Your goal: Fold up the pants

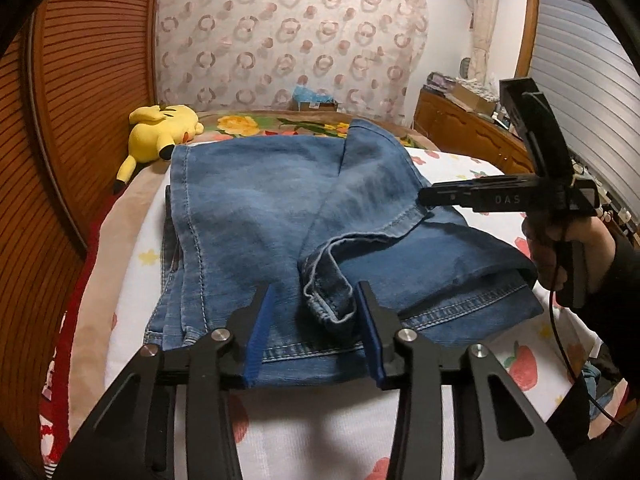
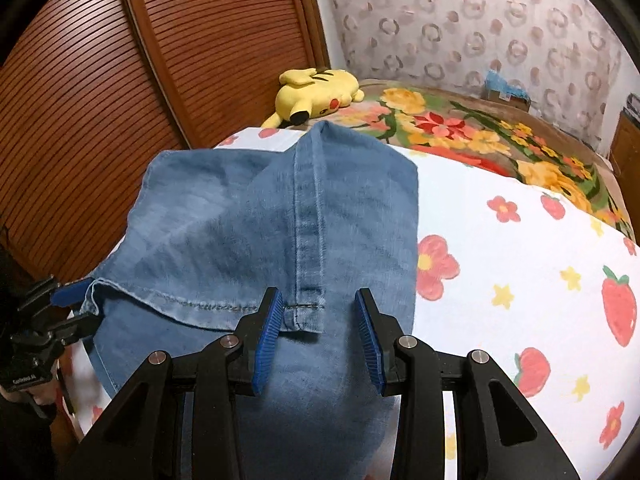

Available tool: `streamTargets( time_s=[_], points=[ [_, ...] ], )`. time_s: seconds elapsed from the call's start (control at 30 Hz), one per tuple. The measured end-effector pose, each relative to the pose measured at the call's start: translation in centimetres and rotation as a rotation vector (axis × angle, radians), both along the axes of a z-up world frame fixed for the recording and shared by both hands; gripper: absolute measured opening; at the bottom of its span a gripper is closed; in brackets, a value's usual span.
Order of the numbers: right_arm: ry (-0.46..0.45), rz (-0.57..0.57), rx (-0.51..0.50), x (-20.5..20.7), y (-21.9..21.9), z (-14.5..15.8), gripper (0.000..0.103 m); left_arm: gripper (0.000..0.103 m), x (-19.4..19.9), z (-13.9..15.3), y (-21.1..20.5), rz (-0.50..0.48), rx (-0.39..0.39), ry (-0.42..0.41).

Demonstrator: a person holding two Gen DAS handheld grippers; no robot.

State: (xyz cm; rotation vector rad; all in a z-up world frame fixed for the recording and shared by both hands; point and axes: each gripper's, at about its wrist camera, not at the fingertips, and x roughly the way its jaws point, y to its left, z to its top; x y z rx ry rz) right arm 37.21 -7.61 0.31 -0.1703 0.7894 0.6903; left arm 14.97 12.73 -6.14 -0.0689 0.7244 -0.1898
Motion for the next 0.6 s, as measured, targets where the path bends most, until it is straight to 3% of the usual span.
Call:
streamTargets(
  time_s=[0.23, 0.27, 0.3, 0.4, 0.6],
  points=[
    [0.016, 0.029, -0.002, 0.0, -0.4, -0.4, 0.037, 0.039, 0.1, -0.1, 0.0, -0.001, 0.003, 0.004],
    [0.013, 0.040, -0.002, 0.0, -0.3, -0.3, 0.021, 0.038, 0.1, 0.0, 0.0, -0.001, 0.002, 0.003],
    [0.006, 0.046, -0.003, -0.3, -0.7, -0.2, 0.012, 0.034, 0.1, 0.0, 0.0, -0.004, 0.005, 0.000],
    [-0.014, 0.061, 0.022, -1.2, -1.6, 0.6, 0.010, 0.021, 0.2, 0.2, -0.1, -0.006, 0.004, 0.001],
    [-0.098, 0.088, 0.013, -2.3, -1.6, 3.6, 0.008, 0.011, -0.5, 1.3, -0.4, -0.014, 0.001, -0.046]
  ],
)
